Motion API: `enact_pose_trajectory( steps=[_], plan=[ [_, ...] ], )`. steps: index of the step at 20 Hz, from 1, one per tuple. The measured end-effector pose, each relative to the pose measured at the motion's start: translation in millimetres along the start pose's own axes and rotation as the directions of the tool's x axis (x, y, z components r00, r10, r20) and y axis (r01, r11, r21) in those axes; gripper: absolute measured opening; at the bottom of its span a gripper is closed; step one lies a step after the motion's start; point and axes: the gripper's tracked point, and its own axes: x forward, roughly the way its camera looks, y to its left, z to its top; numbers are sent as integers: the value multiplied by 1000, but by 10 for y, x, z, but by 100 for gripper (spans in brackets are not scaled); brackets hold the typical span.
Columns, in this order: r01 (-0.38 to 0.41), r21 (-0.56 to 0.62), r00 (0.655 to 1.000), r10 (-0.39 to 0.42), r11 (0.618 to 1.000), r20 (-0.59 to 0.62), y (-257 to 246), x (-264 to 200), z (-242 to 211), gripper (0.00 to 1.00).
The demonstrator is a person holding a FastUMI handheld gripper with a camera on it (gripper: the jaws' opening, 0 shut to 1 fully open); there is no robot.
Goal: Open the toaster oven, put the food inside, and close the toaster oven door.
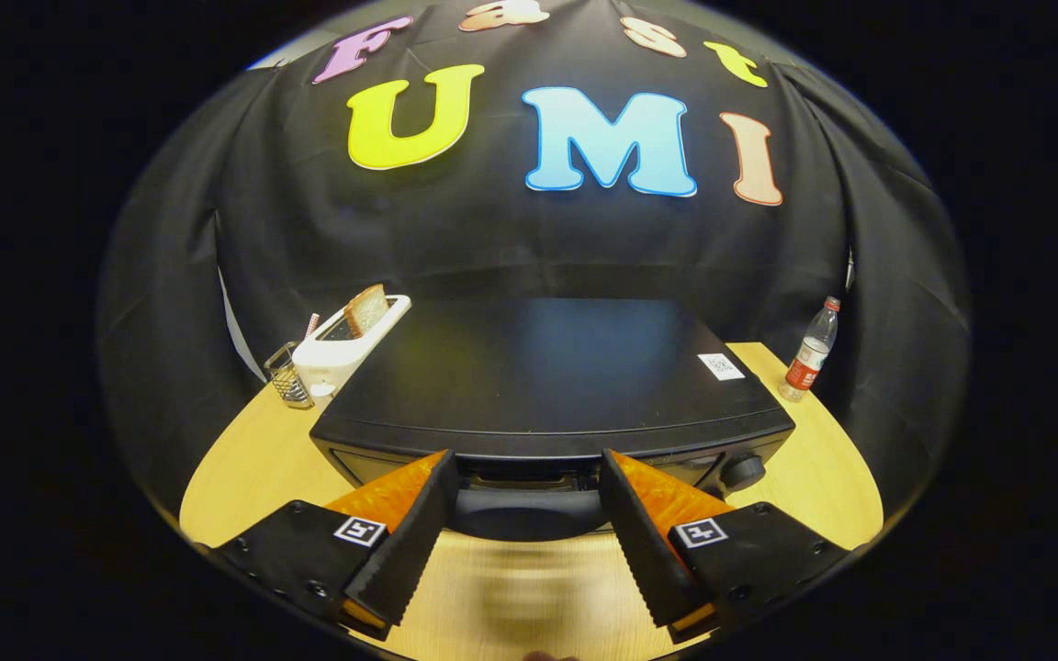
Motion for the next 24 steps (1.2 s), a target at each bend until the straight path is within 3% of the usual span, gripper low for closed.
enact_pose_trajectory(
  steps=[18,24],
  plan=[
    [-15,-3,991,15,1000,-136,21,-505,-746,98],
    [-35,16,957,38,999,-286,28,-604,-1322,98]
  ],
)
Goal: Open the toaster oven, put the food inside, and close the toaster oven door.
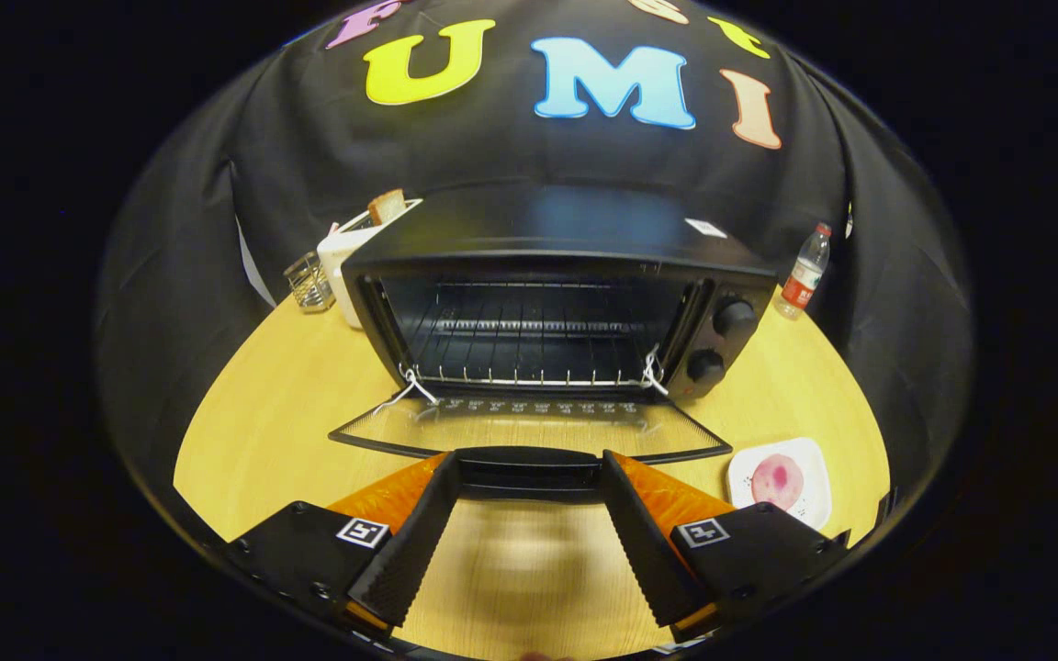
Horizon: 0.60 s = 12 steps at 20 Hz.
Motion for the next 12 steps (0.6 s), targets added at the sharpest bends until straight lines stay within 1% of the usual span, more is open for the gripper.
enact_pose_trajectory(
  steps=[2,6,9,12],
  plan=[
    [0,-3,998,0,1000,-66,-28,71,-227,98],
    [-2,-18,988,-1,1000,-157,-67,154,-571,98],
    [-4,-40,985,-3,999,-170,-119,99,-638,98],
    [-17,-51,989,9,999,-149,-159,-42,-602,98]
  ],
)
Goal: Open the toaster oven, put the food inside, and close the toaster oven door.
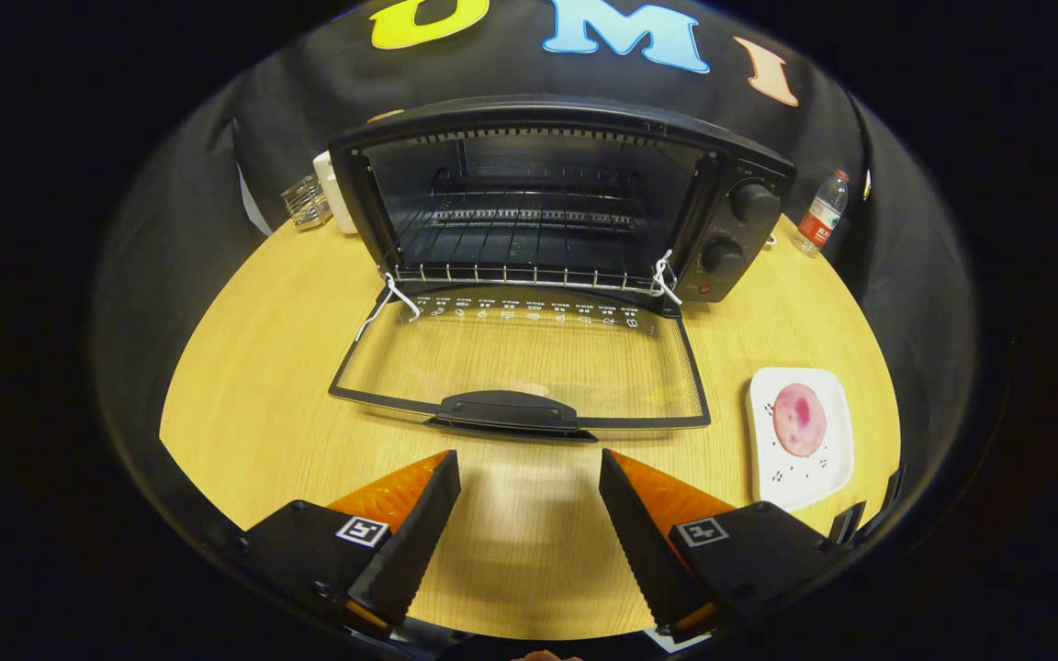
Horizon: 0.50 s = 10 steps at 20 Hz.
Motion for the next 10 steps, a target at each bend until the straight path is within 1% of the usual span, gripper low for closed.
enact_pose_trajectory(
  steps=[5,8,10],
  plan=[
    [-28,-29,999,29,999,33,-205,-299,31,98],
    [12,-44,997,-8,999,75,-525,-514,79,98],
    [23,-25,997,-21,999,79,-713,-630,79,98]
  ],
)
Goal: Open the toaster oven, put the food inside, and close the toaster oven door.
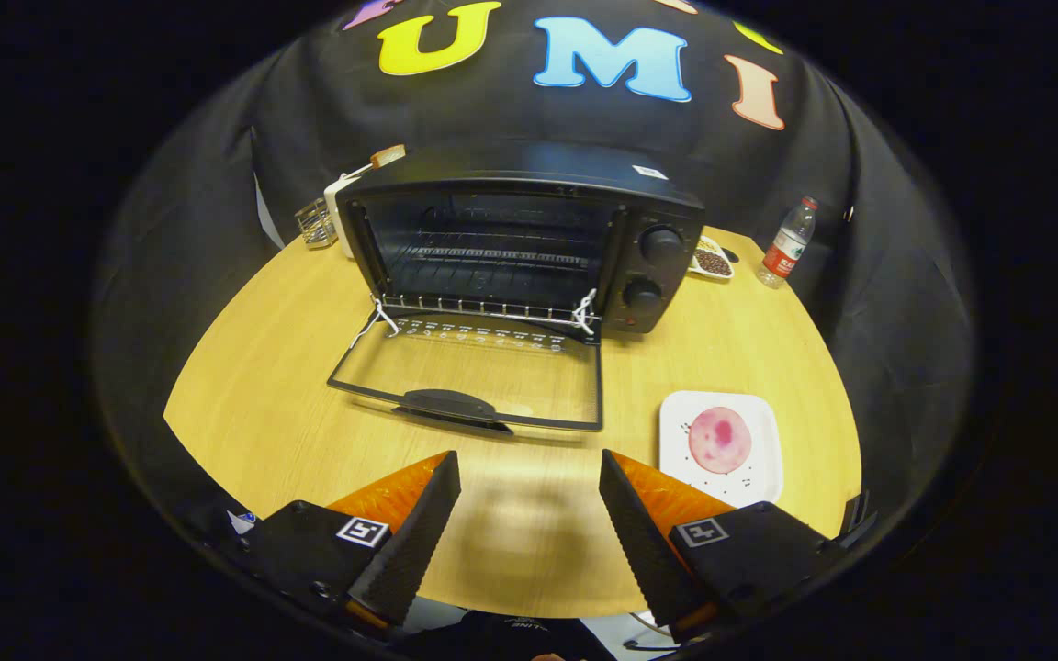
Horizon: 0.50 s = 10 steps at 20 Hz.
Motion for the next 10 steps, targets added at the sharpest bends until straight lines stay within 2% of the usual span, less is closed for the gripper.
enact_pose_trajectory(
  steps=[10],
  plan=[
    [-24,40,999,26,999,-37,-888,-65,25,98]
  ],
)
